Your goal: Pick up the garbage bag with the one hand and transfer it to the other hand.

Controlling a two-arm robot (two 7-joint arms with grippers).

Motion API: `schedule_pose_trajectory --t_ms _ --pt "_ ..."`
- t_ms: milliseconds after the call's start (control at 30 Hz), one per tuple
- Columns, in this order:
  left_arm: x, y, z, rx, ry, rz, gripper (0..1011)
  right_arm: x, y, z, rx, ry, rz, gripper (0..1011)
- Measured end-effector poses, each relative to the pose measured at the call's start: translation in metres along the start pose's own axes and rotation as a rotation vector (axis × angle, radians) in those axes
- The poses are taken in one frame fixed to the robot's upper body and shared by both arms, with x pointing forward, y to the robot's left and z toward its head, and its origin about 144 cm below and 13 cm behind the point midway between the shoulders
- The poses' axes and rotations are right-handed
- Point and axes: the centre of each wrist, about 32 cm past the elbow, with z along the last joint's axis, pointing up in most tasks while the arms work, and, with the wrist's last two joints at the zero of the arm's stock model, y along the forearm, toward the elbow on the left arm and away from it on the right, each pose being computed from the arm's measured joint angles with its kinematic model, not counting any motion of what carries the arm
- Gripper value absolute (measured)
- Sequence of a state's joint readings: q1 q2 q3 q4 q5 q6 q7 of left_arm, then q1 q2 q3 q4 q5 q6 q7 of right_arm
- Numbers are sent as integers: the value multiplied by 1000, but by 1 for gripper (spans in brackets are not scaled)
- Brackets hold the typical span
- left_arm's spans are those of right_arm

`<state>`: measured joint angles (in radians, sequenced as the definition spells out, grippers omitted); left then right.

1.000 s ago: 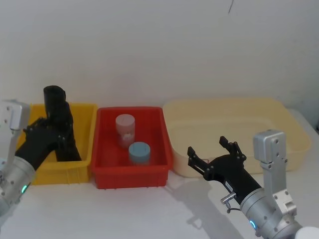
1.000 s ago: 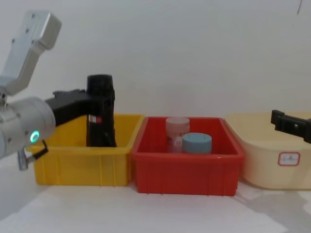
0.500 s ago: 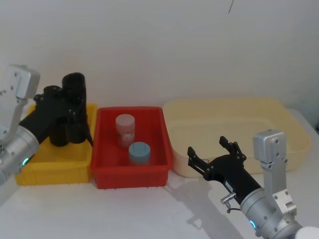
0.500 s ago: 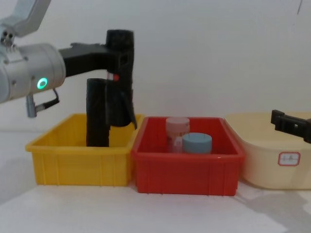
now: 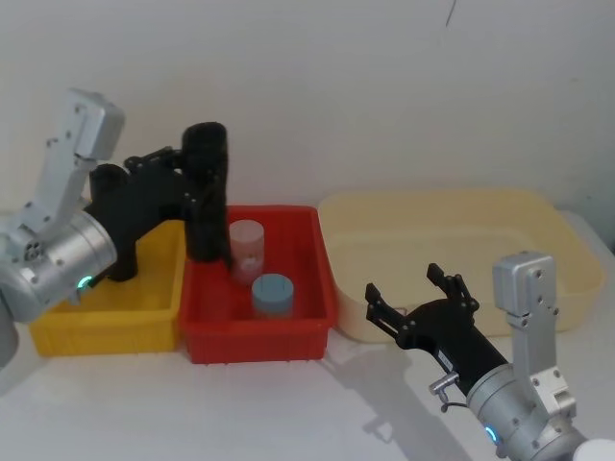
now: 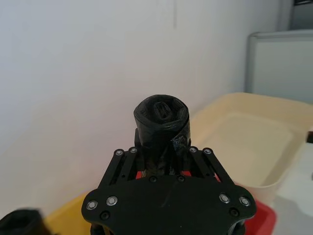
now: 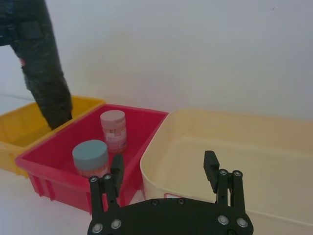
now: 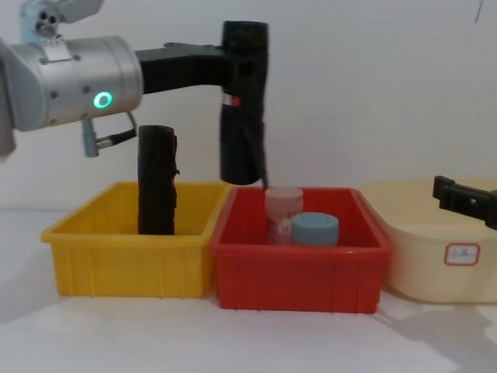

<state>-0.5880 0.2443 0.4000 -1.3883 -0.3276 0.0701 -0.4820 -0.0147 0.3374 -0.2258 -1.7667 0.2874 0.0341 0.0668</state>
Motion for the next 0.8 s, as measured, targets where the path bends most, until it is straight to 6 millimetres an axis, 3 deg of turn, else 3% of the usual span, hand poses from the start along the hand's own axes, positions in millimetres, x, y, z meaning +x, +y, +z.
schedule_pose_trajectory --t_ms 800 --pt "-10 -69 -23 -126 124 -285 371 0 0 0 0 0 0 1000"
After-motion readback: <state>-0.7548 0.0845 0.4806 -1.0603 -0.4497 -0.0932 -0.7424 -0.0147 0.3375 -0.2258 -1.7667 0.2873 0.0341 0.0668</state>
